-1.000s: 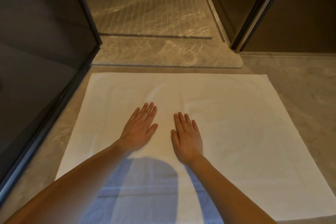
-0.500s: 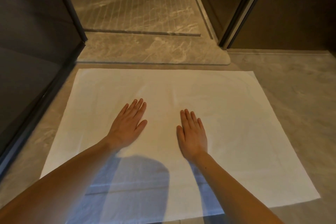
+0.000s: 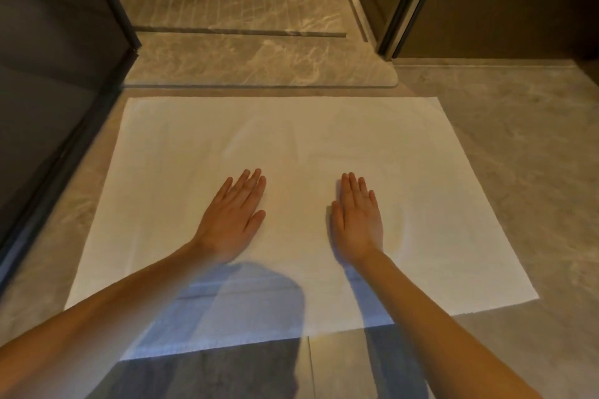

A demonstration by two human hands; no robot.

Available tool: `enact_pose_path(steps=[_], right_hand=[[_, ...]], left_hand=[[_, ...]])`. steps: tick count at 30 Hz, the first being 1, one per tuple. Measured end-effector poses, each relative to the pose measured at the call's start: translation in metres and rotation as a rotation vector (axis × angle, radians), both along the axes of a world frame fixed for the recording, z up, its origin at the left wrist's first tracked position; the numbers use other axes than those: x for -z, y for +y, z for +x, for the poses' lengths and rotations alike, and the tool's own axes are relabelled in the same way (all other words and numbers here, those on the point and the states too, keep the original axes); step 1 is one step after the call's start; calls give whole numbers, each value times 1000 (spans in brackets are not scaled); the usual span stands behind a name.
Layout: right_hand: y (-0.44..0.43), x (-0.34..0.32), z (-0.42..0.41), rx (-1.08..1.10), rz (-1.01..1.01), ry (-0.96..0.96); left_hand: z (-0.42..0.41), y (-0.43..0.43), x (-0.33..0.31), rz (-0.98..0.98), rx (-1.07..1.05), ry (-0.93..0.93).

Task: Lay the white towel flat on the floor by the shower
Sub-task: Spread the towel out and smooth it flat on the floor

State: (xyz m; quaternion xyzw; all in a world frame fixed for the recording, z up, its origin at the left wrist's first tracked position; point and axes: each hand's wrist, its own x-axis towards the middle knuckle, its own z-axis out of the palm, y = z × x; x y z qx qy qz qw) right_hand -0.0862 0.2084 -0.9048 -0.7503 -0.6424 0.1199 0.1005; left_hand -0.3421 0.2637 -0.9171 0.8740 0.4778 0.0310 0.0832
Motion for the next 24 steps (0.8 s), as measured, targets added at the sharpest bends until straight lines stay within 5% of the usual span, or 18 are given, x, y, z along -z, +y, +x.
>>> enact_pose_path(steps=[8, 24], right_hand=[[-43, 24, -73, -222, -71, 0], [-94, 26, 109, 63, -99, -119]], left_hand=[[9, -74, 19, -18, 130, -107], [6, -71, 23, -36, 152, -45]])
